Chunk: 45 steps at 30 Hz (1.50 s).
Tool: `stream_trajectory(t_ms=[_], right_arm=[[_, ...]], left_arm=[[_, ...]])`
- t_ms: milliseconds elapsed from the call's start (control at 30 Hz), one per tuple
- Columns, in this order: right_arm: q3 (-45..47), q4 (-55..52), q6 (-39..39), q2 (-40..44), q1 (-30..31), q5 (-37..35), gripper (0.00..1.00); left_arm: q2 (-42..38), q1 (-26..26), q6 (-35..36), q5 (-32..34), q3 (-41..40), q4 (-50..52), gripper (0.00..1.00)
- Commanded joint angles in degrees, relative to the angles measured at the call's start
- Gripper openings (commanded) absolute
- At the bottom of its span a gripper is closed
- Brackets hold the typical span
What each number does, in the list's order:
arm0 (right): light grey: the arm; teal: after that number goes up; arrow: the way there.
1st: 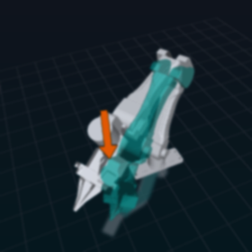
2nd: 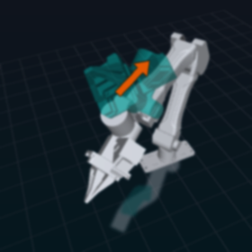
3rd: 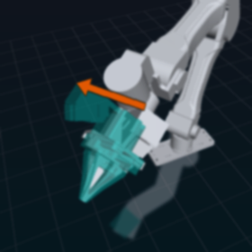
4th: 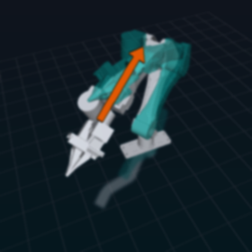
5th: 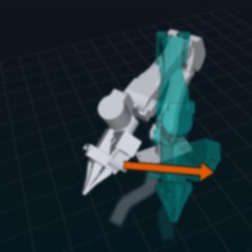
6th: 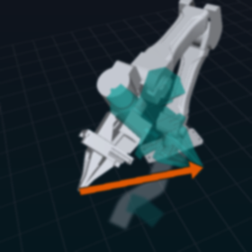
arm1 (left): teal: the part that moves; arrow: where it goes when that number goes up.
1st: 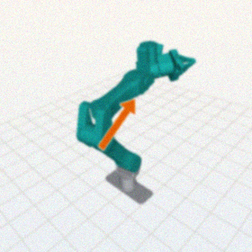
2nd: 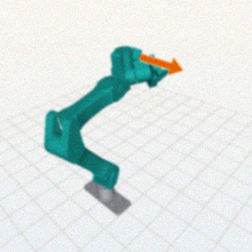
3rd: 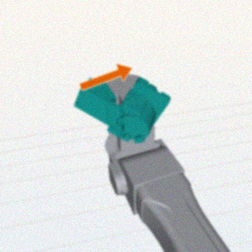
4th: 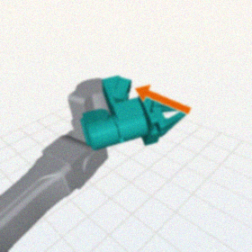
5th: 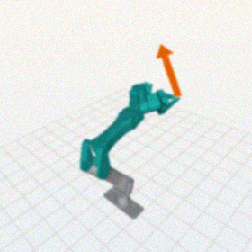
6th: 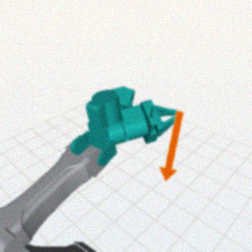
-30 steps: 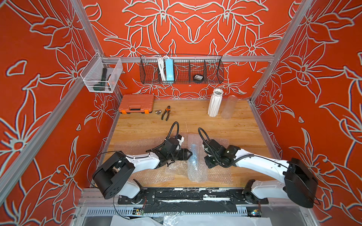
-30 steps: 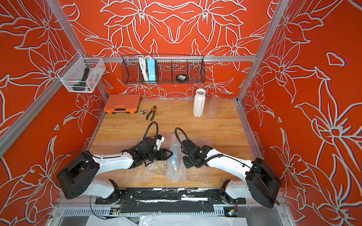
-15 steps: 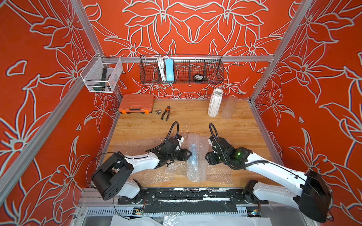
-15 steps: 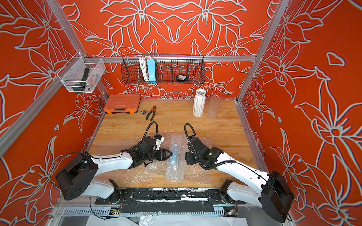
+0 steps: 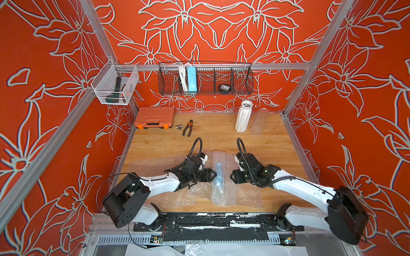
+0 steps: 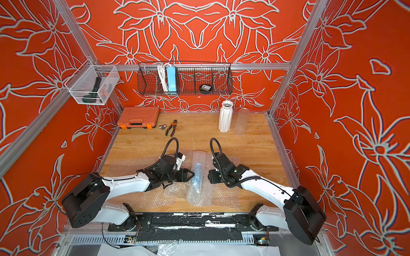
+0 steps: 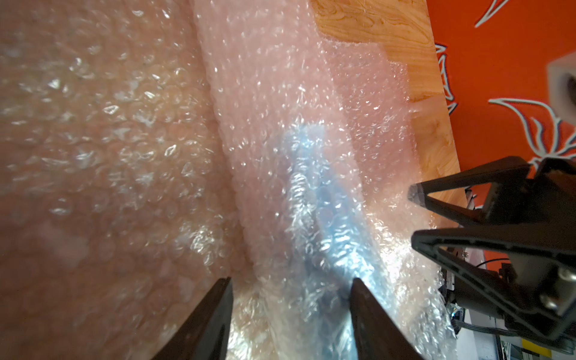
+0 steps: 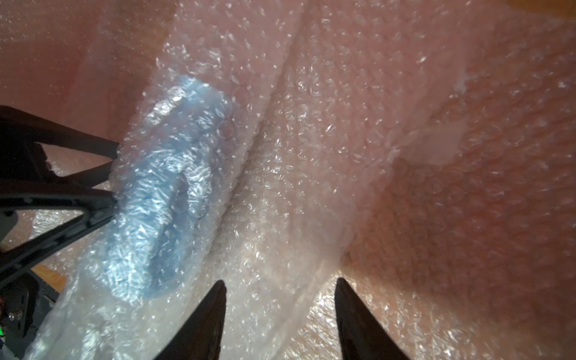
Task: Unwrap the vase from the bubble wrap
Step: Unwrap the bubble wrap.
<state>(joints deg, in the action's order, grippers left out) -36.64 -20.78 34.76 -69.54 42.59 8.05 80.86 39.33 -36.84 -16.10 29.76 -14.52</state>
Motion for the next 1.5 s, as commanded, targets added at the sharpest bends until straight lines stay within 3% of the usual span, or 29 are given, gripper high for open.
stream_trajectory(t_ms=[0, 300, 433, 767, 900, 1467], right_arm=[[2.10, 3.03, 1.62, -1.66, -0.90, 2.18, 0.47], [2.31, 5.30, 1.55, -3.24, -1.03, 3.55, 0.10], [0.68, 2.07, 0.62, 0.39, -1.06, 0.73, 0.01], [-3.30, -4.36, -2.35, 5.68, -1.16, -2.83, 0.00], [-4.07, -4.34, -2.60, 5.88, -1.27, -2.18, 0.00], [-9.97, -4.63, -3.52, 8.00, -1.72, -0.38, 0.00]], left_arm=[[-0.08, -0.31, 1.47, 1.77, -1.90, 6.09, 0.57], [-1.59, -0.31, 1.68, 3.57, -2.07, 7.32, 0.58], [-4.52, -0.31, 1.46, 8.36, -2.34, 10.19, 0.59], [-13.87, -0.31, 2.54, 17.60, -1.31, 16.93, 0.63], [-17.26, -0.31, 3.83, 17.55, -0.24, 18.15, 0.64], [-18.13, -0.31, 8.91, -6.19, 5.92, 12.81, 0.64]])
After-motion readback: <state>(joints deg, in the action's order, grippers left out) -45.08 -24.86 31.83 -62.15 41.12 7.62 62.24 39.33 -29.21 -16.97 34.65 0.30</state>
